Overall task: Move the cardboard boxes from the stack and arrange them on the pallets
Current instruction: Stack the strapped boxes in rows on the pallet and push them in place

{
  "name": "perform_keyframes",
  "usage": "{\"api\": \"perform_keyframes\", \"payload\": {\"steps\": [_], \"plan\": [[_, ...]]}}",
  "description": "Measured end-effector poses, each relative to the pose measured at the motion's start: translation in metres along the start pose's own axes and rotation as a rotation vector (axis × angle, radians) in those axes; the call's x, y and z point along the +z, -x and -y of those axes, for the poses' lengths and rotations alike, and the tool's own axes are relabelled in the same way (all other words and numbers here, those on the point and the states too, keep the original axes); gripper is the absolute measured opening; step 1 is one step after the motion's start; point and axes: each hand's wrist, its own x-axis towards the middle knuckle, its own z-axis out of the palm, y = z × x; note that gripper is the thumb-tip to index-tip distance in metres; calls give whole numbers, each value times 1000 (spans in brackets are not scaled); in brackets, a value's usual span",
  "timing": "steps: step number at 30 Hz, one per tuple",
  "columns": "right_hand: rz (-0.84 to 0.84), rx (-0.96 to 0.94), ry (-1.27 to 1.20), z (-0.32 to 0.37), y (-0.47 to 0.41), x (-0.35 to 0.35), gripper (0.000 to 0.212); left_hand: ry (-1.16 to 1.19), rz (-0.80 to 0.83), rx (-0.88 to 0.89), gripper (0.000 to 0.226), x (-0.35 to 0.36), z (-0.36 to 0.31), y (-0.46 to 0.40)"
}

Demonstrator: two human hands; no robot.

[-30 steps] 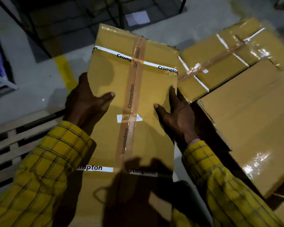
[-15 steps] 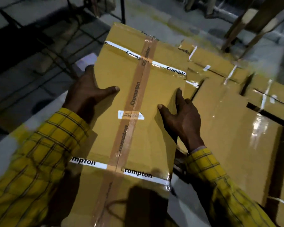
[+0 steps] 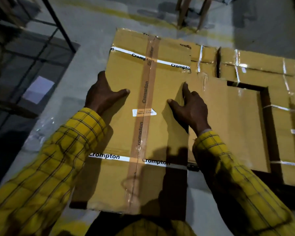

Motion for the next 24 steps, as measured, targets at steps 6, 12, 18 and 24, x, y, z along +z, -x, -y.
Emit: {"api": "perform_keyframes", "payload": {"steps": [6, 12, 18, 24], "plan": [[27, 121, -11, 10, -59, 17, 91, 71, 159, 114, 82, 6, 17, -92], [129, 186, -240, 3, -48, 57, 90, 115, 383, 103, 105, 27, 66, -108], [18, 421, -516, 18, -1, 77, 91, 289, 404, 60, 96, 37, 110, -71], [-2, 387, -485, 21, -30, 69, 90, 315, 320, 108, 92, 46, 100, -85]]}}
